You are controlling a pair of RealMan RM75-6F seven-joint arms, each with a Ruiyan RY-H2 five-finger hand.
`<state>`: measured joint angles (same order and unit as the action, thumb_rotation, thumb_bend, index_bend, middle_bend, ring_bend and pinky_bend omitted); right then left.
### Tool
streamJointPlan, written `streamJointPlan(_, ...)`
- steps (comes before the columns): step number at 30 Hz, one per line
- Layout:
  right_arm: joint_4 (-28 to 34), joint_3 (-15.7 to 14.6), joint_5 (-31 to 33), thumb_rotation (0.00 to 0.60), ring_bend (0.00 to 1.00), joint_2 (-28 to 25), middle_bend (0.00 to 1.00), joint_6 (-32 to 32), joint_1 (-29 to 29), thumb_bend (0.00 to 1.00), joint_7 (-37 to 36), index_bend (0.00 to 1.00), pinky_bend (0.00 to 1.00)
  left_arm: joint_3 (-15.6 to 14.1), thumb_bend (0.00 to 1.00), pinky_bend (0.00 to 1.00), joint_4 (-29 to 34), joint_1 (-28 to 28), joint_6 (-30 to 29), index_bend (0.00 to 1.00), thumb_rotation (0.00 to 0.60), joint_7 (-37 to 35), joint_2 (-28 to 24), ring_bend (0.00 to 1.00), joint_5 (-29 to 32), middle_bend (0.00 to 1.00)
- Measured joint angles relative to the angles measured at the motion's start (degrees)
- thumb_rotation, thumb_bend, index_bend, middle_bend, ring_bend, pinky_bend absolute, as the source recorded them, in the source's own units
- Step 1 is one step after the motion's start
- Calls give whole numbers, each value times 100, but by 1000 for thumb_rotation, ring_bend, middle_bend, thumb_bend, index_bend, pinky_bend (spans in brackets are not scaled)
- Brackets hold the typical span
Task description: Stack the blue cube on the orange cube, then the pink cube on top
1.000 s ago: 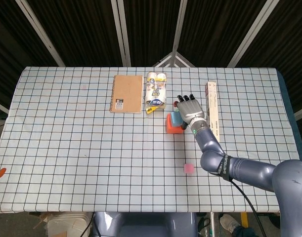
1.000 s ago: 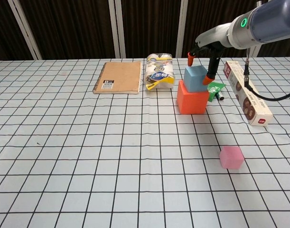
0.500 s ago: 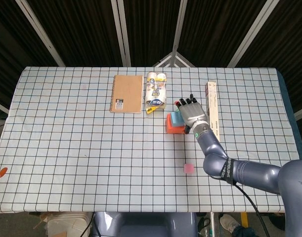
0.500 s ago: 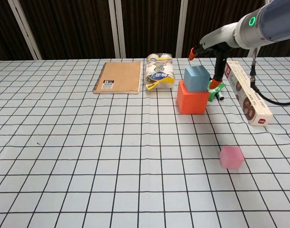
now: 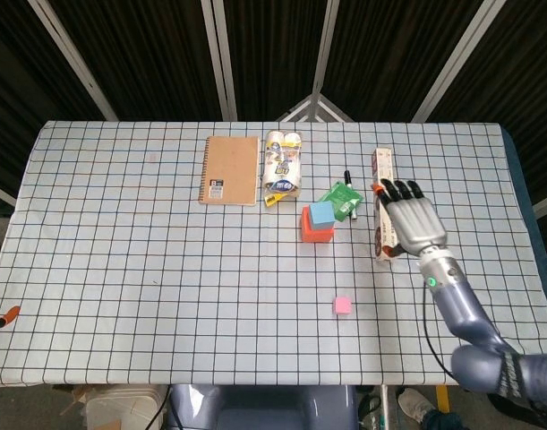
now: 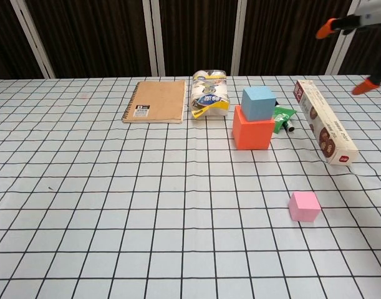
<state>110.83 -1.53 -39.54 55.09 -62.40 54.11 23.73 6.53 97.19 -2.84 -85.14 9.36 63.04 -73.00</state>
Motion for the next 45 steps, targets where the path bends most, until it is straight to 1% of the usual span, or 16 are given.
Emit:
streamJointPlan(2,95,-210,-557,600,0,-127,0,-260,-476,246,-234,54,0,-19,128,0,5,7,-17,75,600,-12,-5,0,-53,0)
streamJointPlan(4,124,-482,-1186,600,0,-201,0,-530,-1047,246,-510,91,0,-35,127,0,7,12,-34,75,600,-18,-5,0,-95,0)
streamJointPlan(5,113,-633,-1526,600,0,-209,0,-671,-1357,246,-659,108,0,-44,127,0,8,12,-37,75,600,-19,-1,0,-111,0)
streamJointPlan(8,25,-947,-2287,600,0,-135,0,-1016,-1978,245,-956,152,0,-51,127,0,13,6,-25,75,600,-6,7,0,-115,0)
streamJointPlan(12,-120,-1158,-2946,600,0,217,0,-1338,-2521,245,-1077,185,0,-60,128,0,7,3,-25,75,600,-14,6,0,-142,0)
streamJointPlan(15,-177,-1171,-3143,600,0,565,0,-1402,-2688,245,-1011,199,0,-56,127,0,-7,6,-24,75,600,-40,-3,0,-135,0)
streamJointPlan(17,-198,-1125,-3187,600,0,773,0,-1392,-2743,246,-911,214,0,-52,127,0,-16,6,-15,75,600,-65,-12,0,-126,0)
streamJointPlan(22,-210,-814,-3015,600,0,1212,0,-1218,-2748,246,-472,228,0,-48,128,0,-33,0,16,75,600,-120,-36,0,-120,0)
streamJointPlan(27,-171,-455,-2486,600,0,1611,0,-998,-2659,246,26,232,0,-37,127,0,-48,-12,53,75,600,-167,-55,0,-95,0)
streamJointPlan(31,-180,-193,-2116,600,0,1914,0,-814,-2564,245,325,253,0,-31,128,0,-56,-13,66,75,600,-202,-71,0,-82,0)
streamJointPlan(35,-288,-82,-1922,600,0,2171,0,-684,-2516,245,463,267,0,-22,127,0,-65,-15,79,76,600,-232,-81,0,-62,0)
streamJointPlan(39,-453,-17,-1856,600,0,2373,0,-582,-2502,245,514,269,0,-16,128,0,-67,-15,83,76,600,-244,-86,0,-48,0)
streamJointPlan(45,-536,63,-1849,600,0,2504,0,-535,-2520,245,527,299,0,-12,127,0,-66,-13,75,76,600,-236,-82,0,-38,0)
